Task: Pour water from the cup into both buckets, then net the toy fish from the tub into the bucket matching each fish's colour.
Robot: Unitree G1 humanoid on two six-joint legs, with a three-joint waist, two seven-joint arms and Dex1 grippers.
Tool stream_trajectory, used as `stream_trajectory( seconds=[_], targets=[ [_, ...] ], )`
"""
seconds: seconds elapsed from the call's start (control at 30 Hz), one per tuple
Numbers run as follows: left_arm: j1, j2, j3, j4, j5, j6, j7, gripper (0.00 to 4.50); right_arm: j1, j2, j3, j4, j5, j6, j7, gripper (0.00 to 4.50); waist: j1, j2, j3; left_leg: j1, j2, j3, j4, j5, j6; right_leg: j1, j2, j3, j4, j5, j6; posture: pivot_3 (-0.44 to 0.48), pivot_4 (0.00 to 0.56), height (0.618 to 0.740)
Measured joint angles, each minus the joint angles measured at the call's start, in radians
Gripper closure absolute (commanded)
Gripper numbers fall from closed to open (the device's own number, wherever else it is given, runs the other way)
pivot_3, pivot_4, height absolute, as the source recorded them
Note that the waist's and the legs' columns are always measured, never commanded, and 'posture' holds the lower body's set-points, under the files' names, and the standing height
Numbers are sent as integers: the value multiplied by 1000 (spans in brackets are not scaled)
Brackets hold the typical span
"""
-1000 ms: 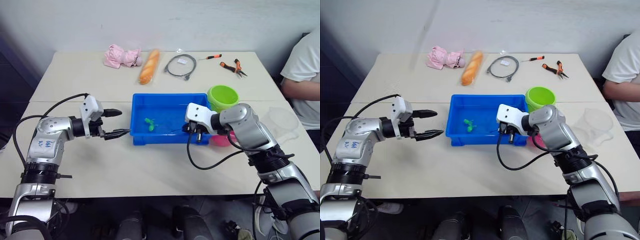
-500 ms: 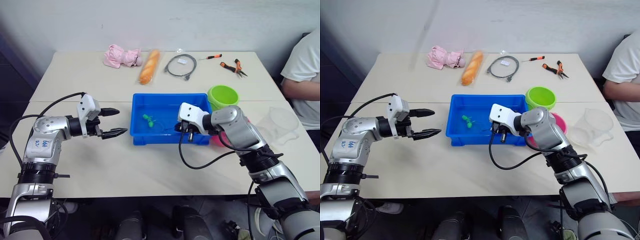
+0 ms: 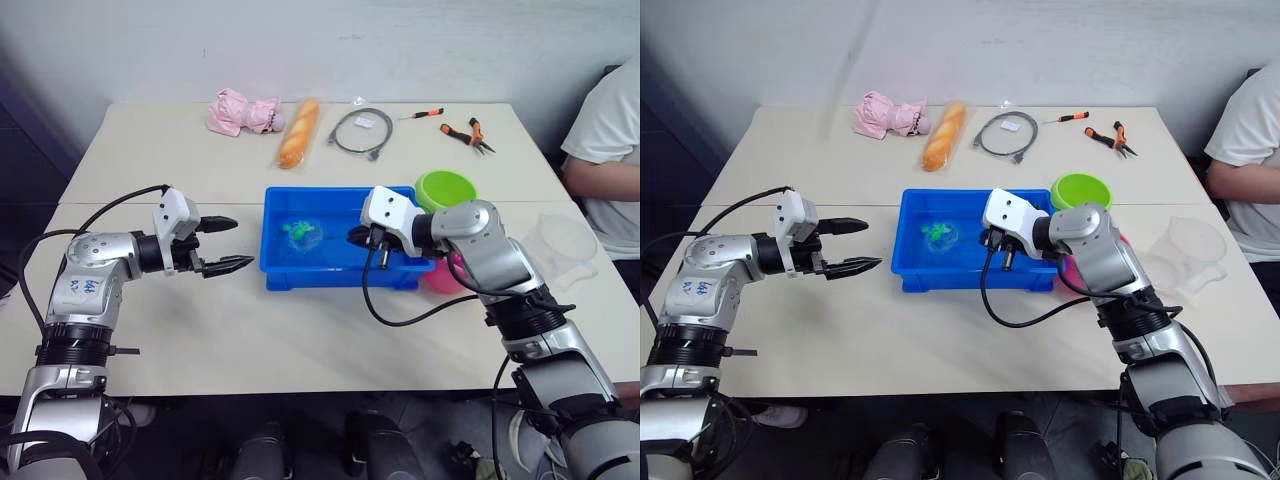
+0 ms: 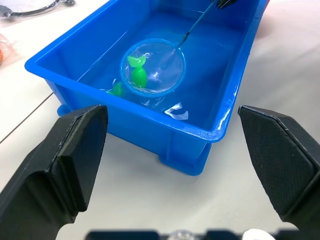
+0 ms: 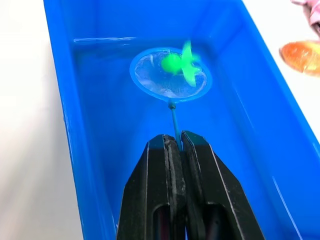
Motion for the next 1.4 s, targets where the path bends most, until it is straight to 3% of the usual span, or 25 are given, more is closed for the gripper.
stream_trajectory(
  seconds=[0.37, 0.77, 1.0, 1.13, 1.2, 1.4],
  targets=[
    [-24, -7, 8, -7, -13, 23, 3, 41, 95, -123, -149, -129, 116, 48, 11, 4500, 3, 0, 0, 0, 0, 0, -1, 0, 0, 0, 0, 0, -1, 0, 0, 0, 150, 738],
    [-71, -147, -4, -100, -58, 83, 67, 41, 369, -200, -367, -365, 252, 205, -101, 4500, 10, 0, 0, 0, 0, 0, -1, 0, 0, 1, 0, 0, -1, 0, 0, 0, 150, 738],
    [-90, -230, -28, -108, -58, 105, 119, 41, 409, -260, -498, -407, 324, 262, -148, 4500, 13, 0, 0, 0, 0, 0, 0, 0, 0, 1, 0, 1, -2, 0, 0, 0, 150, 738],
    [-102, -245, -27, -119, -63, 129, 143, 41, 416, -328, -572, -406, 336, 269, -158, 4500, 24, 0, 0, 1, 0, 1, -1, 0, 0, 1, 1, 1, -2, 0, 0, 0, 150, 738],
    [-121, -267, -26, -123, -85, 159, 156, 41, 417, -395, -587, -336, 315, 236, -170, 4500, 31, 0, 0, 0, 0, 1, 0, 0, 1, 1, 0, 1, -3, 0, 0, 0, 150, 738],
    [-152, -292, -16, -152, -102, 172, 181, 41, 366, -424, -576, -155, 228, 126, -258, 4500, 31, 0, 0, 1, -1, 1, 0, 0, 1, 2, 1, 1, -3, 0, 0, 0, 150, 738]
  ],
)
